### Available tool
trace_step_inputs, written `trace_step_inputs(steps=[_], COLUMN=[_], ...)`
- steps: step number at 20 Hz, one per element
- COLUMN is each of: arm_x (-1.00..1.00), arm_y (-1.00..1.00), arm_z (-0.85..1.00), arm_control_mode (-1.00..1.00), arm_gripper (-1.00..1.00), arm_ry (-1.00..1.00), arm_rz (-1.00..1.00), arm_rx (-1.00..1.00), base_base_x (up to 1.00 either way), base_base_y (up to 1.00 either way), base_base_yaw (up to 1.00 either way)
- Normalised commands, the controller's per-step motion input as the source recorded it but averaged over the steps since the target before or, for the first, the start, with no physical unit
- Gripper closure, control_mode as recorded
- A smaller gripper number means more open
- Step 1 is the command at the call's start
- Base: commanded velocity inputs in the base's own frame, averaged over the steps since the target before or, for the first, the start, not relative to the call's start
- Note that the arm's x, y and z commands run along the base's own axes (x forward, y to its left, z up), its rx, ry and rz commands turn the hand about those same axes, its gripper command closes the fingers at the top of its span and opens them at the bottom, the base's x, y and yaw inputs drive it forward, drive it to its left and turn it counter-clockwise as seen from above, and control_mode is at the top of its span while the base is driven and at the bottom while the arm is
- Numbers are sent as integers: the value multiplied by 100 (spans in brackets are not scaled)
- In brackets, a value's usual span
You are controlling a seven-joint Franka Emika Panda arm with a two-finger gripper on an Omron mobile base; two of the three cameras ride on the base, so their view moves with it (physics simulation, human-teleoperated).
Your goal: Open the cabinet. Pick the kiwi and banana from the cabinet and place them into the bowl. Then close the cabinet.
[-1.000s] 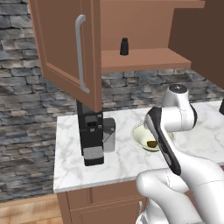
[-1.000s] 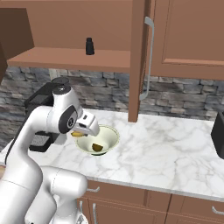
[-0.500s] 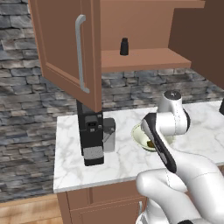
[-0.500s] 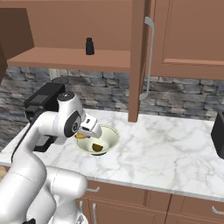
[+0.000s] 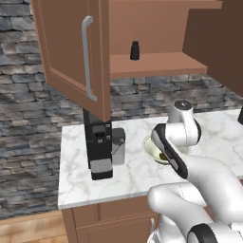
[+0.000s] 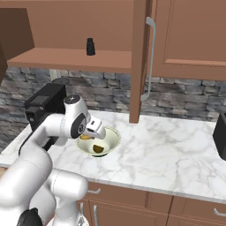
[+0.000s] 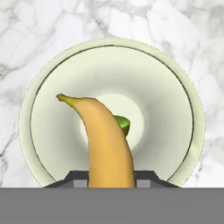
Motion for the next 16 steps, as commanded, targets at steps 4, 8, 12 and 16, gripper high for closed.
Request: trace_step_inputs(steps=[4, 8, 12, 16], arm_x=[17, 13, 10, 5], arm_y=[-15, -8, -1, 0], arm_z=[-17, -17, -12, -14], arm_control_mode=[-100, -100, -100, -100], arm_gripper=[100, 100, 100, 100], arm_ry=[2, 1, 2, 1], arm_rz=[0, -1, -2, -1], arm_rx=[0, 0, 0, 0], base_base_x=[0, 0, 0, 0], base_base_y=[0, 0, 0, 0], base_base_yaw=[0, 0, 0, 0])
